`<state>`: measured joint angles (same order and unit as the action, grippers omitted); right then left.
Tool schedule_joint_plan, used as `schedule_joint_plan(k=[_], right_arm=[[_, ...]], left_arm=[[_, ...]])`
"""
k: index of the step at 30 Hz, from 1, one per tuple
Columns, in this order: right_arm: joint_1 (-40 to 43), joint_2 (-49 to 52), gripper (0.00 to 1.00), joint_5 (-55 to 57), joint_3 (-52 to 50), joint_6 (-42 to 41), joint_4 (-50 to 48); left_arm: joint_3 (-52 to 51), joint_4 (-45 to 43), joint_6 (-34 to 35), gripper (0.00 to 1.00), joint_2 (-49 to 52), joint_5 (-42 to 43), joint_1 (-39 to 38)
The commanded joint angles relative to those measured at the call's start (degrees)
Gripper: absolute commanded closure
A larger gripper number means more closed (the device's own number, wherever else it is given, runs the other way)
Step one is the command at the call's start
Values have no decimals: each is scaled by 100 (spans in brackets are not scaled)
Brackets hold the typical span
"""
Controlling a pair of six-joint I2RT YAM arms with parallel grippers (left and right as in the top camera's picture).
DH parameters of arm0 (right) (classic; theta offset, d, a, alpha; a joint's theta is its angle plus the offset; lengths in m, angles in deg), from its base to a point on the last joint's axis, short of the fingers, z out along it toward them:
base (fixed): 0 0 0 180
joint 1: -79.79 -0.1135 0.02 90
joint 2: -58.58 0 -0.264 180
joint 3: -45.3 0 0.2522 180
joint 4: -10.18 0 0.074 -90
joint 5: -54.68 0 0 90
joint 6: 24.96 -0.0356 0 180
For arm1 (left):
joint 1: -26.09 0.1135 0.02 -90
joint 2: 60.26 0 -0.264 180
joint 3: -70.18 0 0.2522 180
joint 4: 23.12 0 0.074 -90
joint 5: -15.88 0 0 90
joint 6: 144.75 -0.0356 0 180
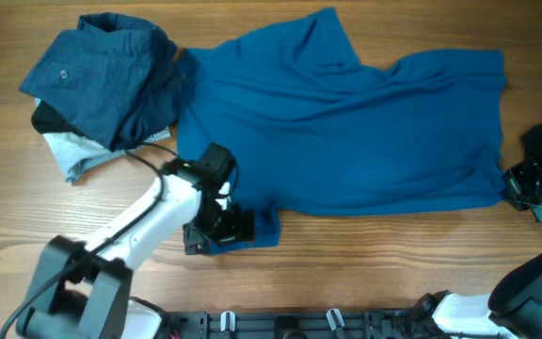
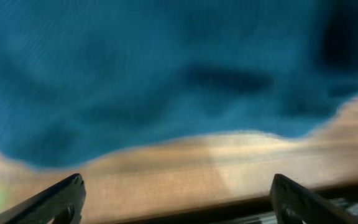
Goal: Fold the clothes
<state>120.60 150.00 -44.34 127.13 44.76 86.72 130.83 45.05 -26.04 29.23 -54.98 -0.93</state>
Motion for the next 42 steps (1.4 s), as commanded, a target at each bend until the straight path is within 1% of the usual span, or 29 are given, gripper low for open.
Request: schedule_joint_plan(k=[1, 3, 4, 5, 6, 7, 8, 9, 10, 11, 13, 15, 17, 20, 22, 26, 28, 31, 34, 37, 42], right_arm=[[-9, -101, 96, -103, 92, 76, -26], [-9, -101, 96, -142, 94, 81, -22], [-9, -101, 96, -140, 92, 81, -22], [-9, -101, 96, -140, 94, 79, -20], [-9, -101, 96, -140, 92, 83, -15], [-9, -101, 96, -142, 94, 79, -9], [-9, -101, 96, -142, 94, 81, -4], [-9, -101, 96, -151, 94, 81, 0], [-9, -103, 96, -162, 94, 85, 28], [-9, -125, 96, -160, 94, 85, 72], [-9, -195, 96, -186, 94, 146, 122], [-9, -358, 96, -481, 94, 269, 173], [-9, -636, 95, -566, 94, 269, 264], [22, -1137, 94, -557, 94, 227, 448], [31, -1517, 94, -308, 94, 208, 634], [31, -2284, 96, 754, 94, -199, 1196], [31, -2645, 96, 839, 94, -251, 1344], [28, -2887, 96, 981, 94, -385, 1355], [28, -2765, 96, 1032, 92, -385, 1355], [28, -2592, 96, 994, 92, -374, 1303], [28, -2509, 96, 990, 92, -345, 1250]], left_arm=[[-94, -415, 352, 9, 485, -577, -295], [-94, -614, 352, 17, 765, -654, -352], [-94, -758, 350, 19, 929, -636, -365], [-92, -879, 352, 24, 1082, -634, -374], [-92, -922, 352, 35, 1147, -629, -372], [-92, -944, 352, 59, 1178, -612, -372], [-90, -931, 352, 78, 1176, -605, -372], [-55, -839, 348, 94, 1145, -542, -372], [81, -544, 348, 96, 1091, -358, -350], [260, -179, 345, 96, 1025, -179, -323], [634, 411, 256, 96, 713, -208, -319], [960, 748, 173, 96, 199, -256, -319], [1259, 1047, 177, 96, -409, -588, -317], [1762, 1663, 334, 96, -1272, -1478, -317], [2059, 1912, 330, 96, -1805, -1847, -319], [2345, 2181, 332, 96, -2564, -2024, -319], [2481, 2426, 352, 96, -2850, -2323, -319], [2649, 2557, 339, 96, -3073, -2577, -319], [2728, 2376, 155, 96, -3132, -2806, -319], [2739, 2081, 24, 96, -3036, -2754, -323], [2739, 2063, 24, 96, -2806, -2756, -323]])
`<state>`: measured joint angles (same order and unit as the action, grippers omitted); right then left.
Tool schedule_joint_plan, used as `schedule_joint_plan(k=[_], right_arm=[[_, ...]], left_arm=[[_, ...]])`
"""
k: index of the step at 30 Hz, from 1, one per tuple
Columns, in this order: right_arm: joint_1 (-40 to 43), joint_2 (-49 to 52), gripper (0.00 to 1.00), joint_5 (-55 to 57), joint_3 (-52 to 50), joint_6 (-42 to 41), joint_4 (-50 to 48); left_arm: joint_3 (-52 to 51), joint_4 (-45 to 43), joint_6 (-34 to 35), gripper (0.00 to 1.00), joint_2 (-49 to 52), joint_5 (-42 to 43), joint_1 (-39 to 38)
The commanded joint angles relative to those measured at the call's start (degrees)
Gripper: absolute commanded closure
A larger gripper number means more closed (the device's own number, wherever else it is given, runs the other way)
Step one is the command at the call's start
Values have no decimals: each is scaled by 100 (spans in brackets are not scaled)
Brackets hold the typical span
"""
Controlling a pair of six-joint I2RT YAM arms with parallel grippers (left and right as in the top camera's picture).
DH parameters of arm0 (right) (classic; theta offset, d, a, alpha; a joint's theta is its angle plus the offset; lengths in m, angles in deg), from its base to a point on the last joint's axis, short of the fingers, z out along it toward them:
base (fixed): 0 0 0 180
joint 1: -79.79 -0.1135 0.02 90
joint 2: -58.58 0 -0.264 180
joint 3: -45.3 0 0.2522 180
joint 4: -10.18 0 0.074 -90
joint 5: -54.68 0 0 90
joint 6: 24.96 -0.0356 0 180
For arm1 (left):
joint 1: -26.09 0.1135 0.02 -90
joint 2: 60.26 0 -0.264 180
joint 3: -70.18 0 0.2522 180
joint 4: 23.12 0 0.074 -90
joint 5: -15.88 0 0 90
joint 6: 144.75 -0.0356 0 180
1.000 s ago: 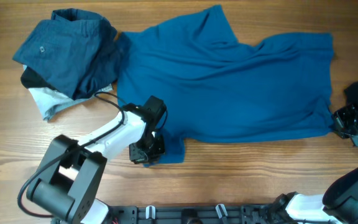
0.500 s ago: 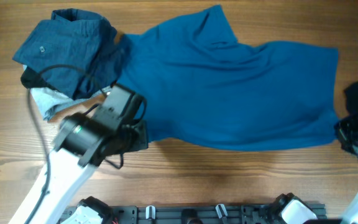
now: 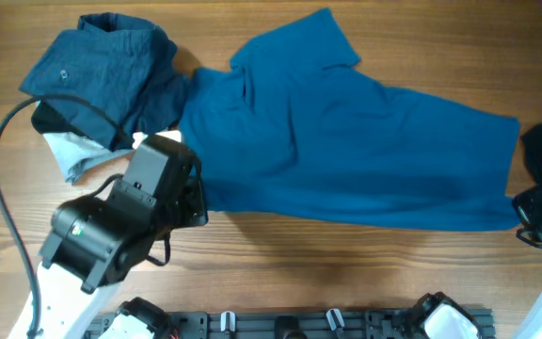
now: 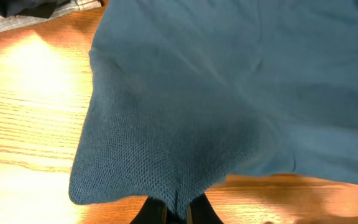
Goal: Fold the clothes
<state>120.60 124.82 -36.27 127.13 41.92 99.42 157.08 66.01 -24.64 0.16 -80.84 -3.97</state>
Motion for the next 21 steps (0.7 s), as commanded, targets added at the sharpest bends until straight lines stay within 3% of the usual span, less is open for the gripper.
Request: schedule_joint_plan(k=[1, 16, 21], right_arm=[[28, 9, 96, 181, 92, 9, -9], [28, 81, 96, 306, 81, 70, 20], [28, 789, 96, 350, -13, 44, -385]], left_arm=[[114, -39, -116, 96, 131, -173, -20], [114, -153, -140, 96, 164, -348, -20], [114, -822, -450, 96, 479, -468, 68]])
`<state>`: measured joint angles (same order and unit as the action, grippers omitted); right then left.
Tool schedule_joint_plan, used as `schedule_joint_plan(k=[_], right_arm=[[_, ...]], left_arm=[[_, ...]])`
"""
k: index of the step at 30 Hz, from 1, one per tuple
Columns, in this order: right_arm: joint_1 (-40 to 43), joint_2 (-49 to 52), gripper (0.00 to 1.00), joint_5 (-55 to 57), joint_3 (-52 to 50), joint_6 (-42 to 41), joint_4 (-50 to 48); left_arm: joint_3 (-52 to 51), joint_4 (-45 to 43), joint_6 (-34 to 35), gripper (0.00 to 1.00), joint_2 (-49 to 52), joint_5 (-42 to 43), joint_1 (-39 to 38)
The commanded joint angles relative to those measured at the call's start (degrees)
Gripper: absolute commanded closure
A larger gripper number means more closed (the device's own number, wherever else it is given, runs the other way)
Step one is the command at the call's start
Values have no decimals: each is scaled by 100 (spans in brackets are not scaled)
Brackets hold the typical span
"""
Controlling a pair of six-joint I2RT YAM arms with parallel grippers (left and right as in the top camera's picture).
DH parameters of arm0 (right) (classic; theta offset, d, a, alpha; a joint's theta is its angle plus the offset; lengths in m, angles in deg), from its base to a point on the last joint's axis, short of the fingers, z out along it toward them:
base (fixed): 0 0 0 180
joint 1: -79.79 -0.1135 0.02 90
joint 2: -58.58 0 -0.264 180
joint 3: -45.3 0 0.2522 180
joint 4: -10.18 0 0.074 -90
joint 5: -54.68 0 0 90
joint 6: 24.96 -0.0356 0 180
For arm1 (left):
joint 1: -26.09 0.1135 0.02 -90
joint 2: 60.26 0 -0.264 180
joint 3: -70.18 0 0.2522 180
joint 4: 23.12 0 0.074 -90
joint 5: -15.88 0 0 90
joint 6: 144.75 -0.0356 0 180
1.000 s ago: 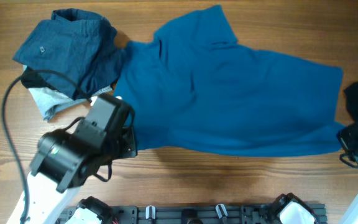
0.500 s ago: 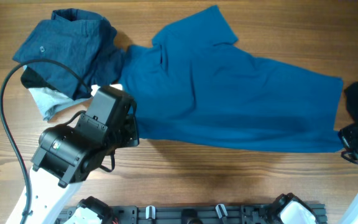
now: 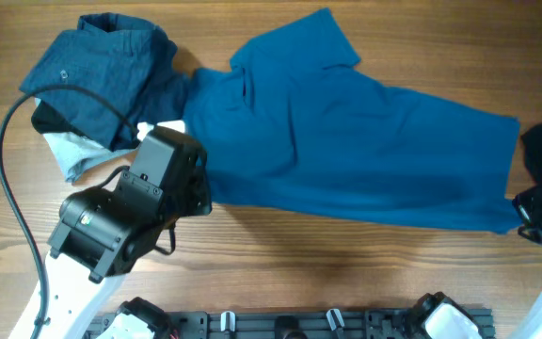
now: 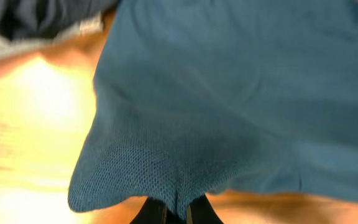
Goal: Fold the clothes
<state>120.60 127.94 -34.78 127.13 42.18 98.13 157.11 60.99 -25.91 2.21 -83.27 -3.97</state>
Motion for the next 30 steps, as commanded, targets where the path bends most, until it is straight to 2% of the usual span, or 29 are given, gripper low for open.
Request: schedule_joint_plan(k=[1, 5, 9, 14, 16, 18, 19, 20, 22, 25, 28, 30], right_arm=[[28, 702, 96, 103, -15, 20, -420], [28, 1637, 95, -361, -15, 13, -1305], [15, 2168, 89, -361, -15, 20, -1729], [-33, 2616, 83, -501, -15, 15, -2035], [-50, 2747, 75, -579, -15, -7, -2205], [-52, 2793, 57, -625, -15, -24, -2319], [-52, 2793, 47, -667, -15, -4, -2291], [-52, 2793, 45, -726, -15, 26, -2188], [-52, 2793, 39, -723, -15, 42, -1891], [-52, 2793, 28, -723, -55, 188, -1344], [-52, 2793, 26, -704, -260, 203, -1246], [-52, 2793, 26, -723, -444, 205, -1248]], left_arm=[[111, -492, -487, 96, 444, -223, 111], [111, -1589, -1204, 96, 1727, 275, 334], [111, -2472, -1648, 93, 2616, 315, 341], [111, -3060, -1969, 91, 3397, 306, 457], [111, -3351, -2055, 91, 3582, 308, 553], [111, -3615, -2194, 87, 3628, 297, 669], [111, -3657, -2201, 72, 3626, 188, 734], [122, -3604, -2201, 44, 3615, 7, 813], [212, -3285, -2201, 16, 3576, -81, 925], [341, -2267, -2177, 7, 3432, 57, 1051], [262, -1344, -2090, 11, 3451, 994, 1054], [-31, -1314, -2090, 14, 3493, 1215, 1054]])
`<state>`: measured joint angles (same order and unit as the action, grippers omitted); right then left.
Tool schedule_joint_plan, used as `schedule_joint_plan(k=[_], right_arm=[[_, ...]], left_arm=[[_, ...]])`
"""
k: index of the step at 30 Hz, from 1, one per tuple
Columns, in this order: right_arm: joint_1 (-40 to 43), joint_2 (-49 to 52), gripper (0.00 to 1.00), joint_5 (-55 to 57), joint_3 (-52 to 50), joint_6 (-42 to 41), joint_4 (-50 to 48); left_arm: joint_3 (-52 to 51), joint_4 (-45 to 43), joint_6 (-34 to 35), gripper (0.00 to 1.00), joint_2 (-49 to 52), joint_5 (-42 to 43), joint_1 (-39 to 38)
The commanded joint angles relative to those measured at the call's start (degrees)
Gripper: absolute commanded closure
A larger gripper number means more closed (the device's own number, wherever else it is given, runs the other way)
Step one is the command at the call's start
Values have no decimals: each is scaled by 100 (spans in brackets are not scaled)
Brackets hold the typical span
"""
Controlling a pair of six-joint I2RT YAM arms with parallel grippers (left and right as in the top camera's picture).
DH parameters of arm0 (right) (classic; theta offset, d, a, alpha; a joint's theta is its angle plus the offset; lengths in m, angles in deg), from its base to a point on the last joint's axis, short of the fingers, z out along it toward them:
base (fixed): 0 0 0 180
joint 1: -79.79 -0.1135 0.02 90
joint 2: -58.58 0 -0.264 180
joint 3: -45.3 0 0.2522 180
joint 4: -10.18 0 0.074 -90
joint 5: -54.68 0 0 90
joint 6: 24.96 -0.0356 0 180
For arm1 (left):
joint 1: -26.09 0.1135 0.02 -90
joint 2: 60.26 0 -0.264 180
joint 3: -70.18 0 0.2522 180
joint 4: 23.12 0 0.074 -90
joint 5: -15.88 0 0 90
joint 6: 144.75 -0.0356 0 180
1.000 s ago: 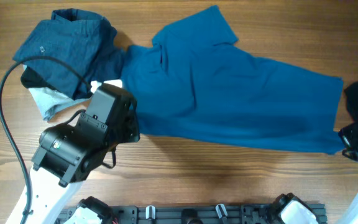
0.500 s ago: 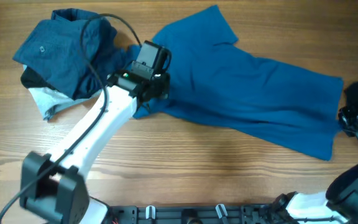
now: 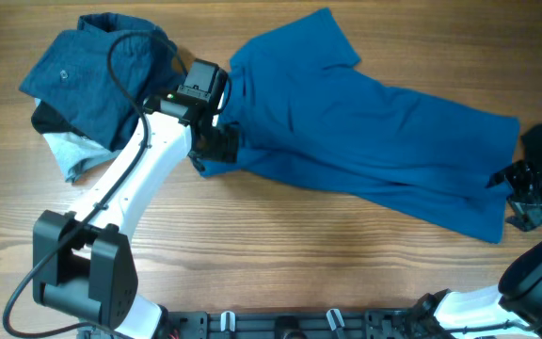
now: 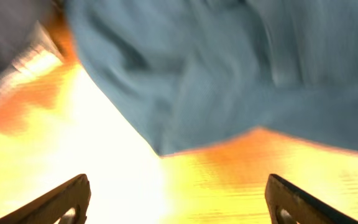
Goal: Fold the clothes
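Note:
A teal shirt [image 3: 365, 141] lies spread across the table, its long lower edge slanting down to the right. My left gripper [image 3: 216, 144] sits at the shirt's lower-left corner. In the left wrist view this gripper [image 4: 176, 186] is open, with bare wood between its fingertips [image 4: 73, 190] and the teal cloth [image 4: 216, 74] just ahead of them. My right gripper [image 3: 525, 193] is at the shirt's right edge, and whether it holds cloth is unclear.
A pile of other clothes lies at the back left: a navy garment [image 3: 92, 75] over a pale grey one [image 3: 73, 155]. The left arm's cable loops over that pile. The table's front rail [image 3: 327, 320] runs along the bottom.
My left gripper was shut on the shirt's lower-left corner, high above the table. Now it is open and low, further back, with the corner lying ahead. The right gripper stands slightly further back.
At first my left gripper was open at the shirt's lower-left corner on the table. Then it was shut on that corner and raised, with the shirt drawn out to the right. Now the corner lies released further back, and the lower edge slants.

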<state>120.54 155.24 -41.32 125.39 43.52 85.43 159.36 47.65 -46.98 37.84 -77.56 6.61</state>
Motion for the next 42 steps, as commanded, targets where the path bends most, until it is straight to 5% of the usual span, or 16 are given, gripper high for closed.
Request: schedule_joint_plan(k=[1, 3, 6, 9, 13, 15, 21, 32, 37, 42], right_arm=[[-46, 63, 26, -127, -352, 92, 9], [-46, 63, 26, -323, -455, 192, -63], [-46, 63, 27, -459, -496, 216, -94], [-46, 63, 27, -459, -496, 254, -76], [-46, 63, 27, -459, -496, 260, -79], [-46, 63, 27, -457, -496, 275, -79], [-39, 63, 27, -457, -496, 516, -131], [-39, 63, 24, 133, -496, 977, -551], [-39, 63, 44, 350, -837, 949, -804], [-39, 63, 48, 411, -1373, 710, -1263]], left_arm=[[-503, -201, 15, 16, -35, 640, 2], [-918, -815, 13, 20, 48, 643, 2], [-1346, -1703, 9, 39, 219, 531, 26], [-1434, -2081, -17, 43, 391, 229, 103], [-1434, -2312, -186, 61, 614, 232, 221], [-1427, -2323, -319, 96, 632, 229, 275], [-511, -1867, -286, 96, 138, 81, 848], [-282, -2618, -308, 96, 57, 101, 1141], [-284, -2621, -308, 96, 57, 103, 1141], [-284, -2614, -308, 96, 57, 101, 1141]])
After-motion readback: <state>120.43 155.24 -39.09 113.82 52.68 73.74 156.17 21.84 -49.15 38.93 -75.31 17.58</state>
